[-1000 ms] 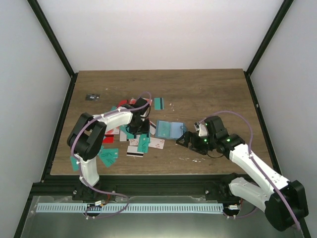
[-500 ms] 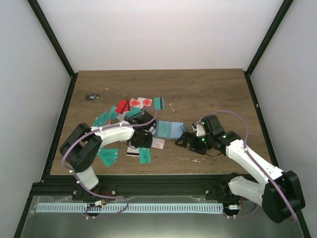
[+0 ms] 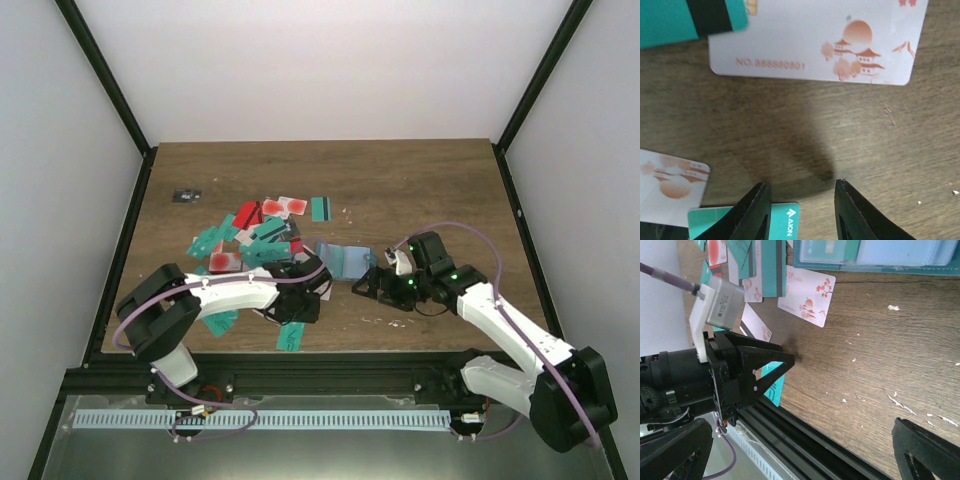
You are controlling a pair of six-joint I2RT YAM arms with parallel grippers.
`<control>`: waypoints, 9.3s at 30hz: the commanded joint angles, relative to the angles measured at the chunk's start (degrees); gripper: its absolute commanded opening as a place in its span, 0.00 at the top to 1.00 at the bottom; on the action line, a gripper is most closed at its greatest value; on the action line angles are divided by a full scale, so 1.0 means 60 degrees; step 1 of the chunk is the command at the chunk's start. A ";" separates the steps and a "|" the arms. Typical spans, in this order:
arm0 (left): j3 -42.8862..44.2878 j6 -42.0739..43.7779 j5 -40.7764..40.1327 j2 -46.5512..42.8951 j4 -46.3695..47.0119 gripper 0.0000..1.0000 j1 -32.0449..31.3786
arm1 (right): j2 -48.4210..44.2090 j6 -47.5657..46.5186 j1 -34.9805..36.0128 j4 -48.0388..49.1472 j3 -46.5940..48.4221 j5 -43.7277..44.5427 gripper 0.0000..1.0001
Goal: Put the credit cards into the card holder
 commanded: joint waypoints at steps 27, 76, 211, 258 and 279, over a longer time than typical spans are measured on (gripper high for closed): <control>0.1255 -0.1269 -0.0887 -0.0525 -0.2225 0.52 -0.0591 | -0.1074 0.1381 0.0438 0.1028 -0.1288 -0.0795 0.02; -0.3509 0.0043 0.2806 -0.3467 -0.0594 0.77 0.1717 | 0.6329 0.8851 0.8030 0.9558 -0.0618 0.4383 0.54; -0.0145 0.2142 0.7882 -0.4451 0.3616 0.96 0.4588 | 0.2723 -0.1062 -0.0363 0.3881 0.3111 -0.3998 0.59; 0.4017 0.3336 0.7545 0.3255 0.2152 0.96 0.4525 | 0.5309 -0.1527 -0.2089 0.1770 0.2722 -0.0155 0.57; 0.4818 0.3160 0.7946 0.4946 0.2229 0.96 0.4305 | 0.7034 -0.2405 -0.2206 0.1821 0.2457 -0.1131 0.72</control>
